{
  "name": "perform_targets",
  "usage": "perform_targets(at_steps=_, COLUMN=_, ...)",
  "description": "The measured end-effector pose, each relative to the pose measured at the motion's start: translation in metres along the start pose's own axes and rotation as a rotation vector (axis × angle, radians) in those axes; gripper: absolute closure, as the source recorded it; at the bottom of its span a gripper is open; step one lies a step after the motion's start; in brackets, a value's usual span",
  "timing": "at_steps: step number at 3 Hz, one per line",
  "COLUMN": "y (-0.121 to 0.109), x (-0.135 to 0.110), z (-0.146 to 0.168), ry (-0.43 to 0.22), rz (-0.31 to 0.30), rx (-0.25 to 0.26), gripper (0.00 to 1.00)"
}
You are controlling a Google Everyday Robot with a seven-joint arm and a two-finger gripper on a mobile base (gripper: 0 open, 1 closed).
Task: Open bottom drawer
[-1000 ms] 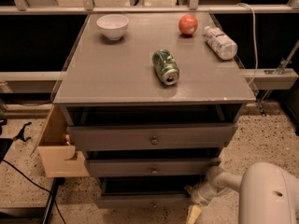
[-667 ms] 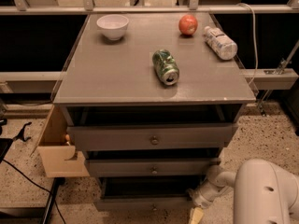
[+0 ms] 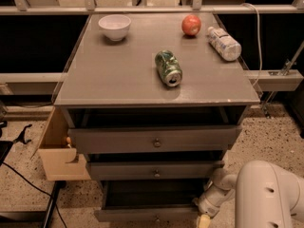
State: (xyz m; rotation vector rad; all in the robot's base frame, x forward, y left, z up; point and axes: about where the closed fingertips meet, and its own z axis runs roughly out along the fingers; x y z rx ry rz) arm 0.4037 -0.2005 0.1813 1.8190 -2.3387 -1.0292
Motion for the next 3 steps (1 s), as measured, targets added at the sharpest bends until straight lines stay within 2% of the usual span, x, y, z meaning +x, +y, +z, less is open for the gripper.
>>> perform_targets(at_steps=2, y=0.045, x=0.016, z=-0.006, ry=0.013, rz=0.071, rx=-0.155, gripper=0.00)
perform_targets(at_steps=3, y=0.046, x=0.016, z=-0.006, ry=0.013, rz=0.071, rx=-0.156, gripper=0.00)
